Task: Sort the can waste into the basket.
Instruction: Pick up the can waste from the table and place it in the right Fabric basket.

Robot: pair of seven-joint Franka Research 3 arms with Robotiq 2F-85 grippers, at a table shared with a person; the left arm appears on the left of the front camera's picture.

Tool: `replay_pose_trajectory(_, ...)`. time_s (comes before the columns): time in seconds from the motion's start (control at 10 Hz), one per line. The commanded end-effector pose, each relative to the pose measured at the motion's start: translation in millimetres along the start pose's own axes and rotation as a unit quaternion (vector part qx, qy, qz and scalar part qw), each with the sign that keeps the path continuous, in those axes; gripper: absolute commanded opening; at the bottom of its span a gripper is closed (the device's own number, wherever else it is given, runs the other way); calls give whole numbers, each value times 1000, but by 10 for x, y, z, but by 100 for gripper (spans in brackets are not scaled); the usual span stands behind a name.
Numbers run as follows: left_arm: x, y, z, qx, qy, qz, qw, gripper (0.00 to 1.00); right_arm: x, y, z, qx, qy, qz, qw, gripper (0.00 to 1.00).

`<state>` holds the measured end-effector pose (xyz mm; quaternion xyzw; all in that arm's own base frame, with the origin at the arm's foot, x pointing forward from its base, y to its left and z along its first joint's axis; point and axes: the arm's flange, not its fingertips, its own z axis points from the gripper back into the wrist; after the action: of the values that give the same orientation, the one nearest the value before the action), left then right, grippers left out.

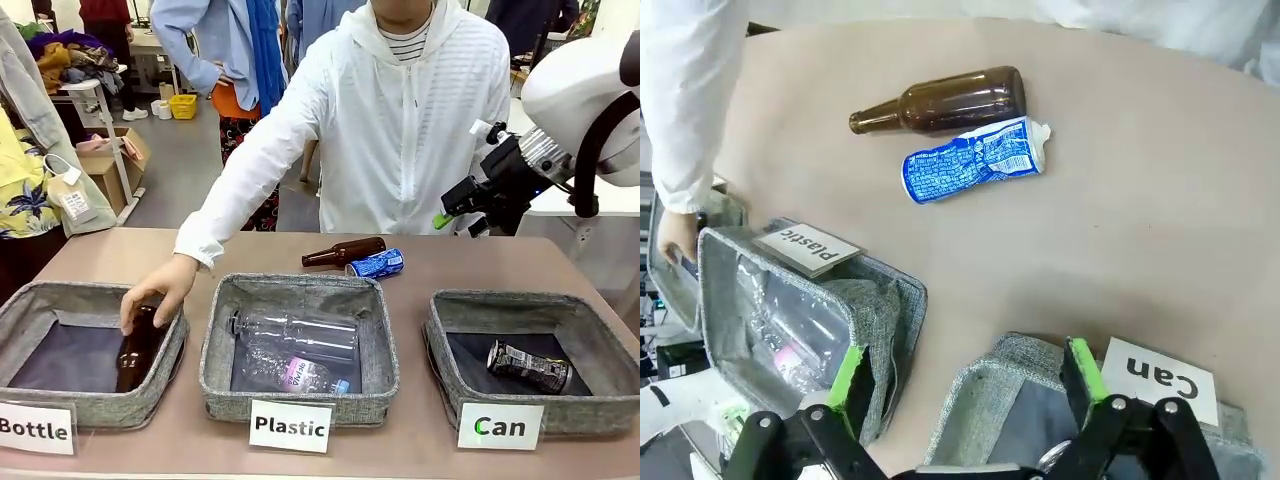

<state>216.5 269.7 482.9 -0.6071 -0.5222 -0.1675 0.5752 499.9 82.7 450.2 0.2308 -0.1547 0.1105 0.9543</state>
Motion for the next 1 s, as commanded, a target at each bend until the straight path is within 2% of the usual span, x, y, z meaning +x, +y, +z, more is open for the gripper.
replay_pose_trajectory(0.0, 1, 77, -89, -12, 36, 6, 999, 100, 189, 35, -112, 6, 14, 150, 989, 100)
replay_pose_trajectory(0.1, -22, 81, -94, -10, 35, 8, 999, 100, 413, 36, -254, -27, 47, 267, 962, 100)
replay_pose_trajectory(0.2, -47, 71, -66, -9, 33, 8, 999, 100, 609, 26, -418, -39, 105, 362, 925, 100)
replay_pose_trajectory(0.3, -68, 48, -28, -8, 27, 7, 1000, 100, 727, 69, -565, -61, 141, 469, 869, 100)
replay_pose_trajectory(0.4, -72, 47, -29, -9, 27, 7, 1000, 100, 791, 145, -737, -73, 181, 577, 793, 100)
replay_pose_trajectory(0.5, -45, 67, -48, -8, 30, 8, 999, 100, 819, 255, -882, -66, 194, 627, 752, 100)
replay_pose_trajectory(0.6, -65, 70, -70, -11, 33, 10, 999, 100, 772, 374, -1024, -58, 204, 662, 719, 100)
replay_pose_trajectory(0.8, -91, 116, -101, -8, 39, 18, 999, 100, 638, 481, -1199, -23, 195, 694, 692, 100)
replay_pose_trajectory(0.9, -78, 141, -123, -10, 40, 20, 999, 100, 562, 508, -1250, -6, 162, 714, 681, 100)
